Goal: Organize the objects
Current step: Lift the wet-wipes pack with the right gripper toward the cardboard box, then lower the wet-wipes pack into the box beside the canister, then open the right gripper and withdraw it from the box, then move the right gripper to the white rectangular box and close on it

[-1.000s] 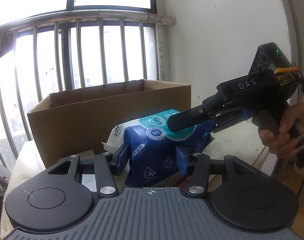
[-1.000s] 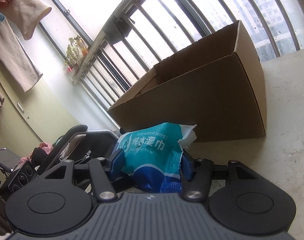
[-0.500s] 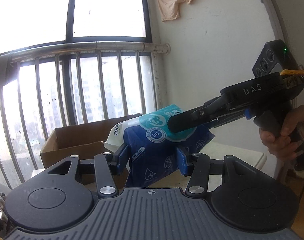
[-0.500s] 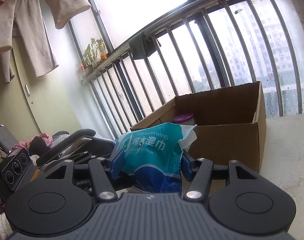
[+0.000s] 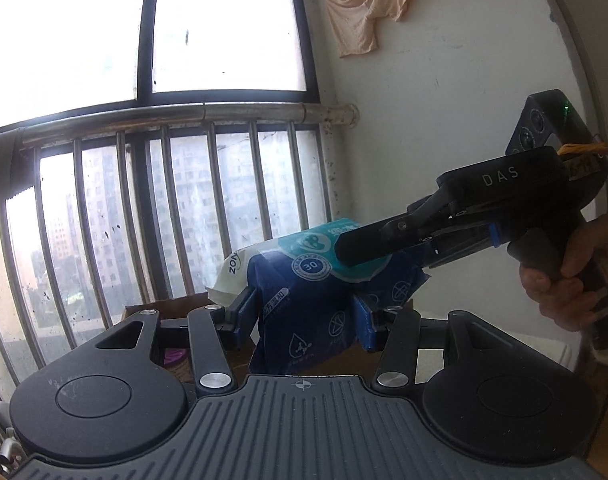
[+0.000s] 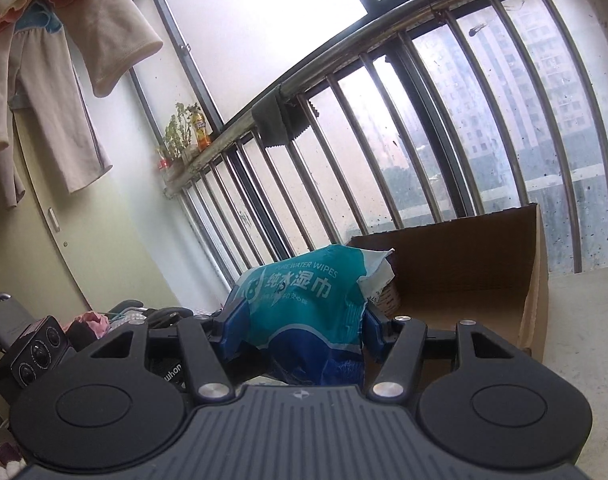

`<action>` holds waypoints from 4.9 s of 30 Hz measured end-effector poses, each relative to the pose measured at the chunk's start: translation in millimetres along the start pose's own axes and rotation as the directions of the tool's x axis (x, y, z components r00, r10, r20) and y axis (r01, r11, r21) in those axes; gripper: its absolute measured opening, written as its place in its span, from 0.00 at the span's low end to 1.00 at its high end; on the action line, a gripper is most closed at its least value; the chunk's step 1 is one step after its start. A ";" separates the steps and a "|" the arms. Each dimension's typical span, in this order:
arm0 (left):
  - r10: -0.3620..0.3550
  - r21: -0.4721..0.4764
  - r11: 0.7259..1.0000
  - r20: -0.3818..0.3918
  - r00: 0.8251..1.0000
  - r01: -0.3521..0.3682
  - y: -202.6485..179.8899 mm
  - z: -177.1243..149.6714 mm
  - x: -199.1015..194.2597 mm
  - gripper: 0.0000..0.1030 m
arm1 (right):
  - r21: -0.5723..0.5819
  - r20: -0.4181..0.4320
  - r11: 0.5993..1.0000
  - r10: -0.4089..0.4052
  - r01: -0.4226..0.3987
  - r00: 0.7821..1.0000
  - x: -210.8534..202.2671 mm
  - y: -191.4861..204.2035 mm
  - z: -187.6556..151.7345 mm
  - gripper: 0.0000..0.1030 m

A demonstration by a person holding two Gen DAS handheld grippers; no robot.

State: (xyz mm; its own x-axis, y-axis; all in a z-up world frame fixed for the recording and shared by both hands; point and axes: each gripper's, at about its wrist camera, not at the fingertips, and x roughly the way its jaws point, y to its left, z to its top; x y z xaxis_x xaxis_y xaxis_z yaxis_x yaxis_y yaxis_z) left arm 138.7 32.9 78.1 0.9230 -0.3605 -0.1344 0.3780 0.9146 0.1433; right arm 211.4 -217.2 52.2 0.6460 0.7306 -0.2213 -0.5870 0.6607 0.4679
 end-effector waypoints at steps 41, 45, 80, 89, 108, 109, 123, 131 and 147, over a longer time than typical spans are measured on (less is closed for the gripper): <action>0.102 0.136 0.991 -0.716 0.691 -0.006 93.5 -20.8 240.9 0.30 | 0.431 -0.450 0.794 -0.222 0.428 0.865 210.3 -165.1 46.8 0.60; 0.112 0.128 0.991 -0.730 0.674 -0.027 95.1 -23.3 240.5 0.28 | 0.417 -0.411 0.806 -0.244 0.419 0.878 199.3 -165.5 50.4 0.40; 0.167 0.148 0.985 -0.712 0.682 -0.086 81.1 -27.6 176.8 0.34 | 0.357 -0.438 0.843 -0.229 0.402 0.869 196.8 -126.5 33.4 0.30; 0.200 0.120 0.980 -0.558 0.806 -0.160 53.3 13.1 101.8 0.47 | 0.381 -0.316 0.850 -0.250 0.364 0.915 135.7 -98.6 59.5 0.56; 0.144 -0.057 0.984 -0.318 0.937 -0.171 -8.8 -80.1 -64.2 0.82 | 0.108 -0.164 0.984 -0.122 0.141 0.979 22.8 43.0 -1.9 0.75; 0.140 -0.089 0.980 -0.342 0.929 -0.180 -5.6 -84.2 -62.2 0.82 | 0.115 -0.186 0.985 -0.106 0.128 0.977 25.5 44.2 -8.4 0.75; 0.066 -0.209 0.957 -0.514 0.855 -0.200 0.3 -121.5 -9.4 0.76 | 0.072 -0.311 0.986 -0.121 0.150 0.943 48.8 48.5 -68.9 0.75; 0.022 -0.186 0.974 -0.492 0.871 -0.129 3.7 -125.9 -16.1 0.73 | 0.042 -0.348 0.982 -0.159 0.185 0.924 55.0 38.4 -82.3 0.75; -0.067 0.075 0.990 -0.488 0.870 0.119 13.2 -121.8 -41.0 0.86 | 0.098 -0.436 0.976 -0.131 0.192 0.890 88.1 26.8 -96.8 0.75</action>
State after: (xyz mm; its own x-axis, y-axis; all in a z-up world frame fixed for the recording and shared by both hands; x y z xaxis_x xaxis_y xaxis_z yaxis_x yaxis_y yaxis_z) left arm 97.1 82.0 -34.0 0.7429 -0.2857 -0.6053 0.4891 0.8491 0.1995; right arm 205.3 -118.5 -37.6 0.4391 0.6390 -0.6315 -0.4012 0.7684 0.4986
